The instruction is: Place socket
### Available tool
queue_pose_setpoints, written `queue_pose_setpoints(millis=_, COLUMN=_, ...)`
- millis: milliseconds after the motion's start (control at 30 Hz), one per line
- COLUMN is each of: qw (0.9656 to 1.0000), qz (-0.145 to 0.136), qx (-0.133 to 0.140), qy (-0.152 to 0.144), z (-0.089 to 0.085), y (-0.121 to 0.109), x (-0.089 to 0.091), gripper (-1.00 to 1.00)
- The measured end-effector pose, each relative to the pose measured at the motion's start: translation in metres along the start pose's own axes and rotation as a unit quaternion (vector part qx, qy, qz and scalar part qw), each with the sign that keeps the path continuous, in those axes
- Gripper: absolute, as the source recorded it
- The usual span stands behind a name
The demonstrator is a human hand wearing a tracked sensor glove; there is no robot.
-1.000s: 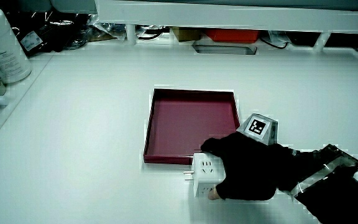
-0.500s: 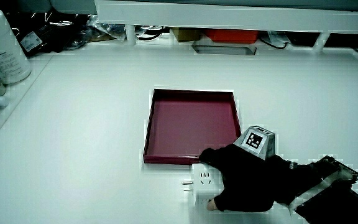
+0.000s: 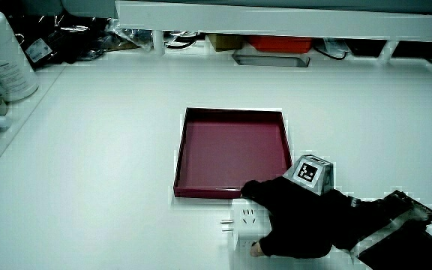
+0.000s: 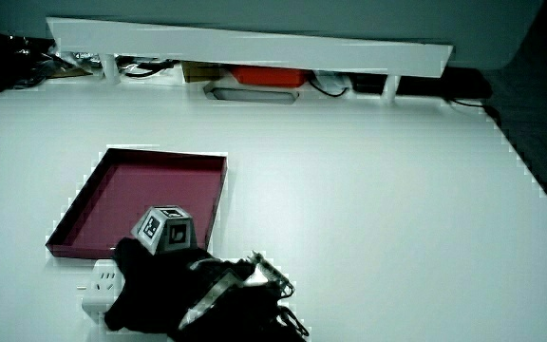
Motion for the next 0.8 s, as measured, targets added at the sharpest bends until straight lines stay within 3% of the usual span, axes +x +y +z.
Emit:
queue_pose_setpoints(millis=233, qw=1.0000, qz=0.002, qx=-0.008, qy=-0.001, z=0.000, y=0.000, x=-0.001, gripper=-0.26)
queue_pose_setpoints(millis=500, qw=0.9997, qz=0.023, qx=-0.007, qy=0.008, z=0.010, y=-0.007, x=-0.009, gripper=-0.61)
queue_pose_setpoints(millis=633, qw=0.9985, qz=0.041, qx=-0.002, qy=0.036, z=0.026, y=-0.015, x=-0.010, gripper=-0.78)
queue_pose_setpoints(millis=800, qw=0.9982, qz=0.038, qx=-0.013, qy=0.044, z=0.063, y=-0.032, x=-0.012, gripper=-1.00)
